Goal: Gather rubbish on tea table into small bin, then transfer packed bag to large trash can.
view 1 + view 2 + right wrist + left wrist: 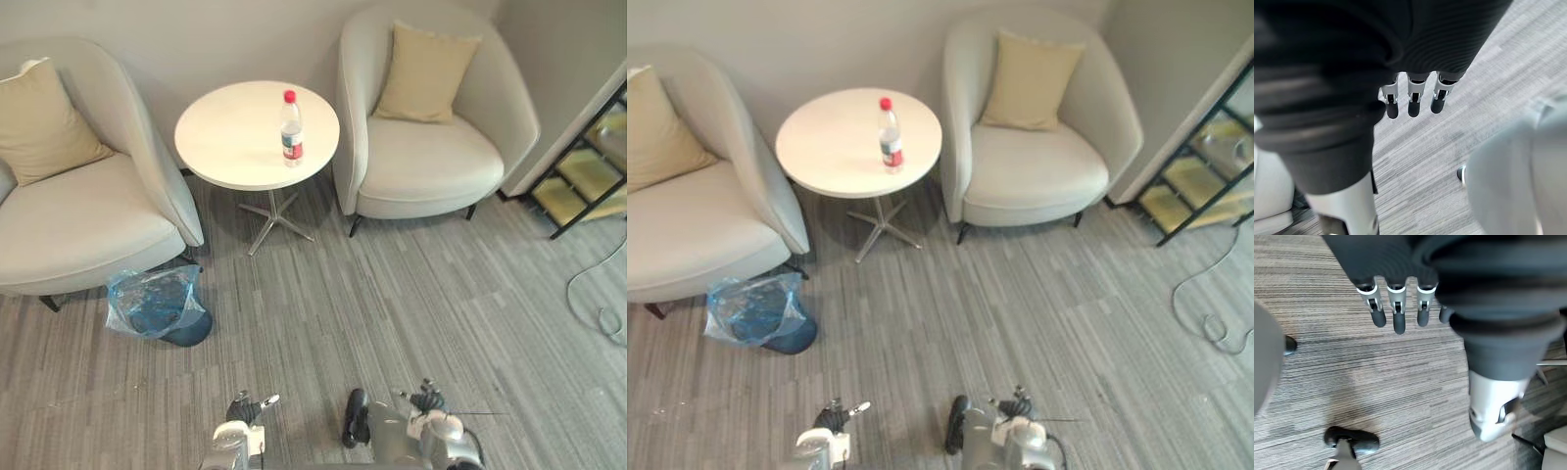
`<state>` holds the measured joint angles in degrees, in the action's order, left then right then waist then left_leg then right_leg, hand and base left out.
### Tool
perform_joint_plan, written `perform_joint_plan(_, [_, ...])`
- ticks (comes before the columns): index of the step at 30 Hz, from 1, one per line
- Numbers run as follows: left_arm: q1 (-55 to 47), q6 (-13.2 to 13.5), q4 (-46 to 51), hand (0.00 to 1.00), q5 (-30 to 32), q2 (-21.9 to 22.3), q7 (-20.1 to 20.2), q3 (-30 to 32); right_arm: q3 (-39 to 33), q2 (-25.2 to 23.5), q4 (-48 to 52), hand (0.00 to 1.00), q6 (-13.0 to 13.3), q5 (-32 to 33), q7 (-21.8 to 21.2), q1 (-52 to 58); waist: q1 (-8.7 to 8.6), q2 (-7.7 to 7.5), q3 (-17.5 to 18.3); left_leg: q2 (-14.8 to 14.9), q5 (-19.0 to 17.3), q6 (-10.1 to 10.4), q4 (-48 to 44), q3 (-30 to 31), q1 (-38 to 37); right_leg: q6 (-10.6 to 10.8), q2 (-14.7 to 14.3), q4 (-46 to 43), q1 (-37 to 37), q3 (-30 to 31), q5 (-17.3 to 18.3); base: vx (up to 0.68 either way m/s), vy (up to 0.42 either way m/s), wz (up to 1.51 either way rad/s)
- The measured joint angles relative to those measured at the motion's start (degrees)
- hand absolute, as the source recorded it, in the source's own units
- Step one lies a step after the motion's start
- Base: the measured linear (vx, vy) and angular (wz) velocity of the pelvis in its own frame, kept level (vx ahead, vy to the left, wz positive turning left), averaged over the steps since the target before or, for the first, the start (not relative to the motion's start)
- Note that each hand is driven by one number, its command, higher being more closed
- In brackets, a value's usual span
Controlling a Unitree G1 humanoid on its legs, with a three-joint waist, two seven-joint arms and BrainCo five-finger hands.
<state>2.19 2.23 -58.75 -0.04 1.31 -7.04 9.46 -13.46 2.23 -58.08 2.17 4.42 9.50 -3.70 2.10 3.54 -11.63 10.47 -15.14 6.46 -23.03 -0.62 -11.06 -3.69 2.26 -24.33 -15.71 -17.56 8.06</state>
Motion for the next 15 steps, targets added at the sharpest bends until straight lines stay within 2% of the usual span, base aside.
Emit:
perform_joint_plan(1, [-0.1,-0.1,0.1,0.0,0.0,0.9,-0.1,1.5,0.3,0.0,0.4,0.0,0.0,0.0,0.0,0.5,-0.02,0.26,-0.6,1.3,4.8,-0.2,-16.2,1.8,6.3,-0.3,-1.2,2.8,4.6,-0.5,0.7,0.36,-0.204,0.31])
perform_joint_plan(2, [-0.4,-0.1,0.4,0.0,-0.1,1.1,0.0,1.8,0.4,0.0,0.5,0.0,0.0,0.1,0.1,0.4,0.18,0.53,-0.7,1.9,4.9,-0.2,-21.1,1.9,8.4,-0.5,-1.6,4.0,6.0,-0.8,0.8,0.38,-0.114,0.18])
perform_joint_plan(3, [-0.4,0.0,2.2,0.0,-0.1,1.2,-0.1,2.7,0.5,-0.7,0.9,0.0,0.1,0.1,0.3,0.3,0.97,0.62,-1.6,4.3,2.4,-0.1,-33.0,0.4,14.9,-1.7,-2.8,6.8,11.0,-1.2,2.2,0.28,-0.048,0.19])
perform_joint_plan(4, [-0.7,0.2,3.8,0.0,-0.1,0.9,-0.1,2.9,0.6,-1.9,0.8,0.0,0.1,0.2,0.4,0.4,1.5,-0.25,-2.3,4.6,0.6,-0.3,-35.7,-1.8,19.5,-1.5,-3.0,8.9,14.7,-1.5,2.9,0.36,-0.084,0.28])
perform_joint_plan(5, [-0.8,0.4,4.9,0.0,-0.1,0.4,-0.1,2.9,0.7,-2.4,0.8,0.0,0.0,0.2,0.5,0.6,1.66,-1.24,-2.5,4.3,-0.1,-1.2,-34.1,-3.8,22.3,-1.2,-2.9,10.8,16.9,-1.9,3.1,0.19,-0.065,0.22])
perform_joint_plan(6, [-0.8,0.4,5.3,0.0,-0.1,0.3,-0.1,2.9,0.7,-2.6,0.8,0.0,0.0,0.2,0.5,0.6,1.71,-1.25,-2.5,4.1,-0.3,-1.6,-32.6,-4.7,23.5,-1.1,-2.9,11.5,17.8,-2.0,3.1,0.26,-0.032,0.16])
perform_joint_plan(7, [-0.9,0.7,5.8,0.0,-0.3,0.3,-0.2,3.1,0.7,-3.6,0.8,0.0,0.0,0.3,0.5,0.3,2.27,-1.37,-2.7,2.3,-0.9,-2.9,-24.1,-7.6,26.5,-0.2,-2.5,13.0,20.0,-1.9,3.6,0.31,0.046,0.02])
perform_joint_plan(8, [-1.0,1.0,6.1,0.0,-0.4,0.5,-0.2,3.1,0.7,-3.6,0.8,0.0,0.0,0.3,0.5,0.3,2.79,-1.08,-2.6,-0.5,0.2,-3.4,-13.2,-8.7,27.4,0.7,-1.9,13.7,21.2,-1.6,4.3,0.39,0.074,-0.05])
perform_joint_plan(9, [-1.2,1.0,6.2,0.0,-0.5,0.5,-0.2,3.2,0.7,-3.6,0.8,0.0,0.0,0.3,0.5,0.3,3.02,-1.02,-2.6,-1.6,1.2,-3.6,-8.9,-8.9,27.6,1.0,-1.6,13.9,21.7,-1.3,4.5,0.36,0.141,-0.28])
perform_joint_plan(10, [-1.7,1.2,6.3,0.0,-1.2,0.4,-0.3,4.0,0.9,-3.4,0.6,0.0,0.0,0.3,0.6,0.3,4.57,-1.25,-2.6,-4.4,8.3,-3.8,1.3,-8.6,27.1,2.0,-0.8,14.4,22.8,0.1,5.4,0.44,0.166,-0.56])
perform_joint_plan(11, [-2.9,1.2,6.2,0.0,-1.3,0.1,-0.3,5.8,2.1,-4.2,0.6,0.0,0.0,0.3,0.6,0.3,6.13,-2.23,-2.0,-6.3,13.9,-4.9,6.1,-10.5,25.1,2.9,0.4,16.0,24.1,2.7,5.8,0.58,0.172,-0.48])
perform_joint_plan(12, [-3.0,1.2,6.2,0.0,-1.4,-0.1,-0.4,6.9,2.8,-4.4,1.0,0.0,0.1,0.3,0.6,0.2,5.96,-2.89,-1.5,-6.7,14.4,-5.6,5.5,-11.3,25.3,3.3,0.7,17.1,24.2,3.3,4.7,0.43,0.101,-0.24])
perform_joint_plan(13, [-2.9,1.2,6.2,0.0,-1.5,0.0,-0.4,7.3,3.0,-4.3,0.9,0.0,0.1,0.2,0.6,0.0,5.86,-2.94,-1.7,-6.4,14.0,-5.9,3.9,-11.7,25.9,3.5,0.6,18.2,24.8,3.7,3.7,0.4,0.115,0.13])
perform_joint_plan(14, [-2.5,1.7,6.8,0.0,-2.1,0.2,-0.1,8.4,3.5,-4.5,0.7,0.0,-0.2,0.3,0.6,-0.7,6.42,-2.27,-2.6,-3.5,11.7,-7.8,-8.6,-15.3,31.4,3.3,-0.4,21.8,27.7,6.0,0.3,0.43,0.229,0.23])
perform_joint_plan(15, [-2.5,1.9,6.9,0.0,-2.2,0.1,0.0,9.8,3.2,-4.8,0.8,0.0,-0.2,0.2,0.6,-0.5,7.17,-2.67,-1.6,-5.1,10.9,-7.9,-3.6,-15.9,31.3,3.6,0.3,22.6,30.0,7.4,0.6,0.51,0.28,0.13])
